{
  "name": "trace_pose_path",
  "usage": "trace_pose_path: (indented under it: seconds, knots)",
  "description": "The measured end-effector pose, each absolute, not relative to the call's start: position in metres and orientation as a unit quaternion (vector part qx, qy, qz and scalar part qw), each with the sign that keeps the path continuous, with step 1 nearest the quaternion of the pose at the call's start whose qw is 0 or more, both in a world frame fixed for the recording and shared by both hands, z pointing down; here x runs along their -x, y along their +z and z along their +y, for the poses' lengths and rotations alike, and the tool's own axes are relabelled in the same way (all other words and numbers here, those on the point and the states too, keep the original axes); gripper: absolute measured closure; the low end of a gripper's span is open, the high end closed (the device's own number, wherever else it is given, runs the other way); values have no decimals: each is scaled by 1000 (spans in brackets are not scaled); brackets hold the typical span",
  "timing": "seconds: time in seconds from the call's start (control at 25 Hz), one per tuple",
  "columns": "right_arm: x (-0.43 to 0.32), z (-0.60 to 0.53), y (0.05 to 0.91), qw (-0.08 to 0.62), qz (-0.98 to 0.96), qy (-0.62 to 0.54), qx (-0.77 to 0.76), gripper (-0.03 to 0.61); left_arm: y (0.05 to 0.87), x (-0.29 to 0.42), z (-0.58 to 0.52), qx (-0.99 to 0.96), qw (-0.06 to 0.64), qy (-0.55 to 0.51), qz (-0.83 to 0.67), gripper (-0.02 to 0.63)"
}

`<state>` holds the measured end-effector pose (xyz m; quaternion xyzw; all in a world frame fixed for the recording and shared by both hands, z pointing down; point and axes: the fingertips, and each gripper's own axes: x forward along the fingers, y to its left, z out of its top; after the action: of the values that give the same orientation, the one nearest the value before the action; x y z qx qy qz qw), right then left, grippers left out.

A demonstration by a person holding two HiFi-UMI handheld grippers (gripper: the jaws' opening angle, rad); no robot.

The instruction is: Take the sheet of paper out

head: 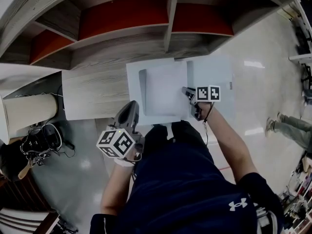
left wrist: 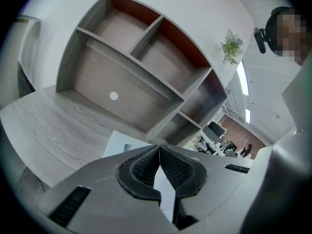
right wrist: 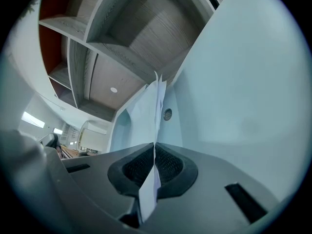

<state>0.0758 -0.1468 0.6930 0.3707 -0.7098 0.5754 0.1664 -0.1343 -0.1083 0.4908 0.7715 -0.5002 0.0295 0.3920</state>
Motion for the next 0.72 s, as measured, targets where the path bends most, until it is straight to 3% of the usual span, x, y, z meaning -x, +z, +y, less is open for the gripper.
trace_pose_path:
  seconds: [0.72]
  knots:
    - [-117,-138,639,114,-726,557,-387,561,466,132,-105,-782,362,18,-507,598]
